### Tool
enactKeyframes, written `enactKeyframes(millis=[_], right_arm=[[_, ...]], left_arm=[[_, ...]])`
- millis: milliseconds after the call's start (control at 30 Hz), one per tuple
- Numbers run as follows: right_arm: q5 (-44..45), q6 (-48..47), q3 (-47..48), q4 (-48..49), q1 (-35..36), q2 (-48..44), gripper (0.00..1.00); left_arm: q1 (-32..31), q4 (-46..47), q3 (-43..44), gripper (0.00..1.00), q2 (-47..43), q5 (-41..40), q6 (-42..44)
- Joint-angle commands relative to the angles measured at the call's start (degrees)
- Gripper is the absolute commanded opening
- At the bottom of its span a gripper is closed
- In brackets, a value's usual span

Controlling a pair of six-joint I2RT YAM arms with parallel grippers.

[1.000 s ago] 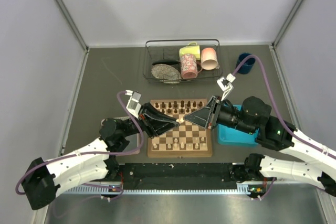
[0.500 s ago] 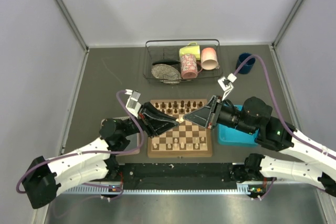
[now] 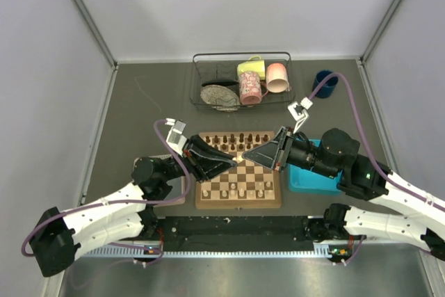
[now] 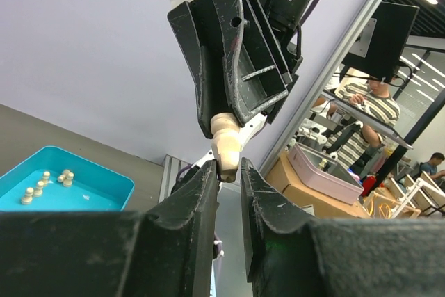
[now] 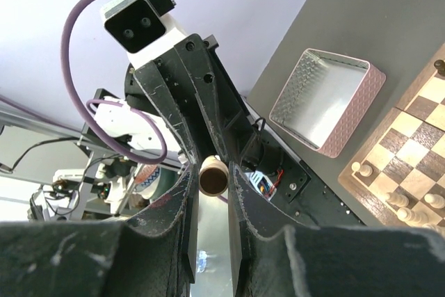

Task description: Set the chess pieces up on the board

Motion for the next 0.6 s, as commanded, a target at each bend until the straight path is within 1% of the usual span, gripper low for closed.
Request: enactKeyframes(millis=[0,100,333,433,533,567], right_arm=[[1.13,-0.32,-0.75,0.13,0.28,0.20,0.00],[1.21,-0.15,-0.84,0.22,0.19,0.28,0.00],[1.21,-0.15,-0.84,0.22,0.19,0.20,0.00],[1.13,-0.15,-1.11,0.22,0.19,0.11,0.00],[1.13,-0.06,-1.28,0.13,0.19,0.11,0.00],[1.21,-0.06,-1.37,0.13,0.19,0.11,0.02]], left_arm=[[-0.34,2.45,1.38,0.25,-2.28,-0.88,1.35],[-0.34,2.26,1.55,0.25,-2.54,-0.71,1.79],[-0.34,2.18,1.03,0.19,-2.81,-1.15,1.88],[-0.34,2.18,0.94,0.14,-2.98,-1.32,1.88],[-0.34,2.18,0.94,0.03,-3.16,-1.33,1.88],[-0.34,1.92,0.94,0.00,-3.33,-1.33,1.97]])
